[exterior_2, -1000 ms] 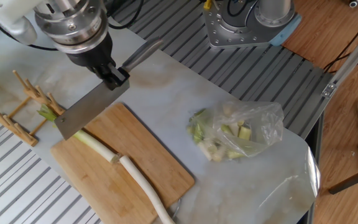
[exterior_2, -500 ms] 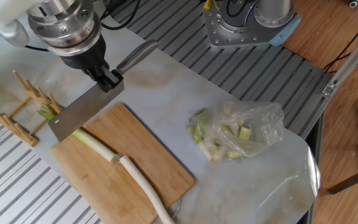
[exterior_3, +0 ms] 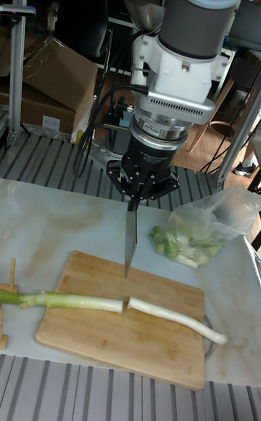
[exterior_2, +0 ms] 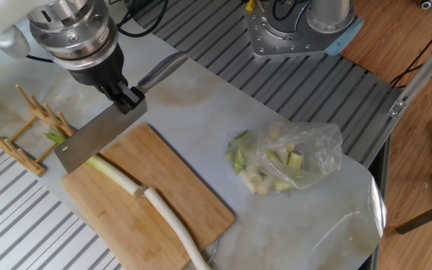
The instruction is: Chop the scallions
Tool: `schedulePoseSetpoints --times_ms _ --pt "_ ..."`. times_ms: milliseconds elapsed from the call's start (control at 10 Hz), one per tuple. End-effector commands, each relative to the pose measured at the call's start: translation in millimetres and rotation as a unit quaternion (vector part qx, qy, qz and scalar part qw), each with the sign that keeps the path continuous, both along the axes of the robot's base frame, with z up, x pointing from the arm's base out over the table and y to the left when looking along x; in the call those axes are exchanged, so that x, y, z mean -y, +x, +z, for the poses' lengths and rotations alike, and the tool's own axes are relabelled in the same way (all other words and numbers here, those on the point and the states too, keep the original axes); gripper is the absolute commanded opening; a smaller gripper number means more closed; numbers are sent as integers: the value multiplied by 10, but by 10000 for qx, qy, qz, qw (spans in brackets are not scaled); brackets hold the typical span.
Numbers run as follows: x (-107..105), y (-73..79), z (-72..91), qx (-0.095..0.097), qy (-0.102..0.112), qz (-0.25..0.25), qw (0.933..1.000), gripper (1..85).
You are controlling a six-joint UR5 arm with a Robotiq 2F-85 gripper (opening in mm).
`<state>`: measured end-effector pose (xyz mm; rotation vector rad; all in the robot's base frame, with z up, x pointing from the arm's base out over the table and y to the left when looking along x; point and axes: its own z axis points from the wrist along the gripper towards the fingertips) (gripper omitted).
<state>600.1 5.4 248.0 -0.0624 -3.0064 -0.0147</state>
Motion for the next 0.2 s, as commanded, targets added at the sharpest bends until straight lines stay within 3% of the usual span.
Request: schedulePoseSetpoints --times_ms 0,100 --pt "-24 23 2 35 58 10 10000 13" --pt "-16 19 3 27 43 10 10000 13"
